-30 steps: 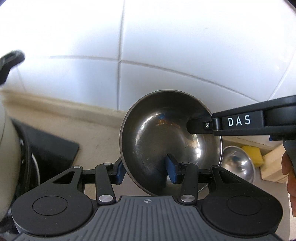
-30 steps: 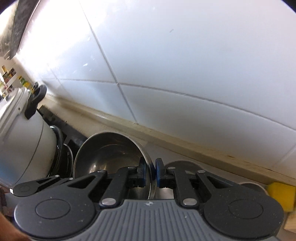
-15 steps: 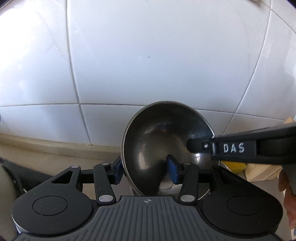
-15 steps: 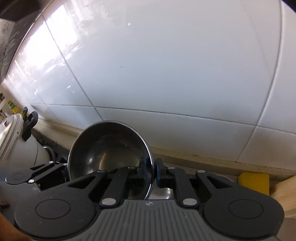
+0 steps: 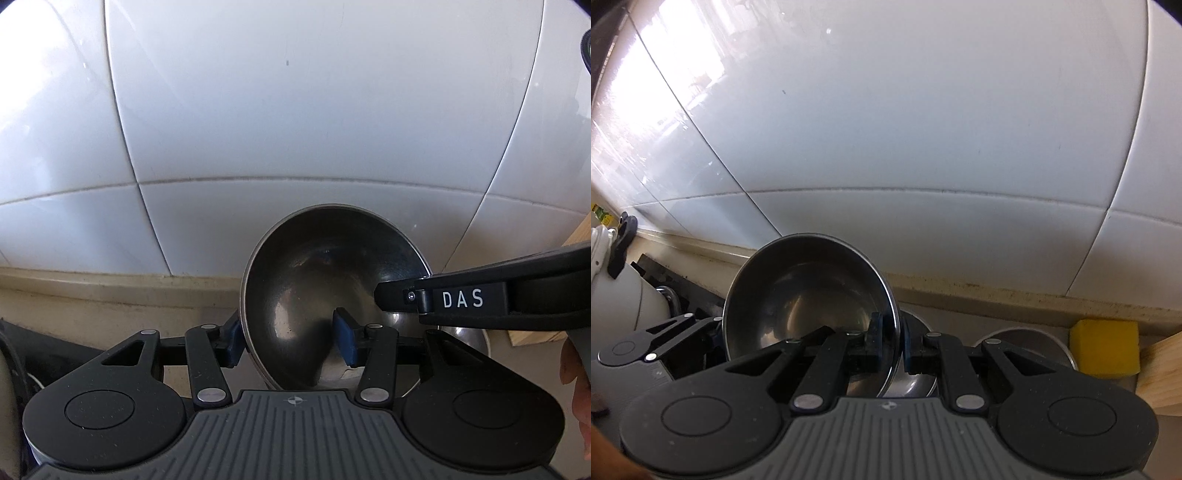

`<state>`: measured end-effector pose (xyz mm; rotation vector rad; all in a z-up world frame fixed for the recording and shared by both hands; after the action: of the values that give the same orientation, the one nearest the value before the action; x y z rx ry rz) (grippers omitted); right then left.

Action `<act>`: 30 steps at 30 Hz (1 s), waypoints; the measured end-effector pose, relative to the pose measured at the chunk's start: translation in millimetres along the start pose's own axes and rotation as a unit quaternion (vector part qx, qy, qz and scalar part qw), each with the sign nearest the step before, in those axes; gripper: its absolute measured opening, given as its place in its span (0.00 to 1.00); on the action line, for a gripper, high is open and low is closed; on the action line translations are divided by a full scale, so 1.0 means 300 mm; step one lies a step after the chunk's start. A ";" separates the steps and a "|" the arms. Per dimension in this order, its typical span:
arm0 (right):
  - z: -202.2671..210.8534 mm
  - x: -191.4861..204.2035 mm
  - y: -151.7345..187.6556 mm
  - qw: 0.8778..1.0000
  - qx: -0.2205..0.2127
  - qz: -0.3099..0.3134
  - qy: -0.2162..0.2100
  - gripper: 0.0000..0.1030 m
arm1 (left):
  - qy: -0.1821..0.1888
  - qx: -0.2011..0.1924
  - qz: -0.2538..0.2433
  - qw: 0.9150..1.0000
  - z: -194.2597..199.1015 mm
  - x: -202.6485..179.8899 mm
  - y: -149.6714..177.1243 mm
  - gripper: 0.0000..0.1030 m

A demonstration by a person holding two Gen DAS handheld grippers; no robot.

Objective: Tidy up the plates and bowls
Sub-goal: 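Lift the steel bowl with both tools and carry it over another steel bowl, then lower the held bowl into the other bowl and open both tools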

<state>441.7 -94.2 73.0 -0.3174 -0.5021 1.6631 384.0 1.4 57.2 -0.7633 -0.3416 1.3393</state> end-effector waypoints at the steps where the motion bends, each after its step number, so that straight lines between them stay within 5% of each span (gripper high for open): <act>1: -0.001 -0.010 0.002 1.000 0.003 0.000 0.000 0.00 | 0.000 0.003 0.000 1.000 -0.011 0.004 0.006 0.48; 30: -0.214 0.046 0.055 0.998 0.053 0.013 0.027 0.00 | -0.001 0.051 0.000 0.999 -0.162 0.059 0.094 0.48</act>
<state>456.1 -73.0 10.4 -0.2915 -0.3687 1.6941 397.7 4.9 -0.1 -0.6766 -0.2729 1.3477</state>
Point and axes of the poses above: each gripper's, at about its wrist camera, not at the fingertips, and z roughly against the way its jaws point, x to its left, y to its underside, the point moved 1 cm from there along -z, roughly the way its jaws point, and after that the axes turned 14 degrees about y, right-handed, at the moved point
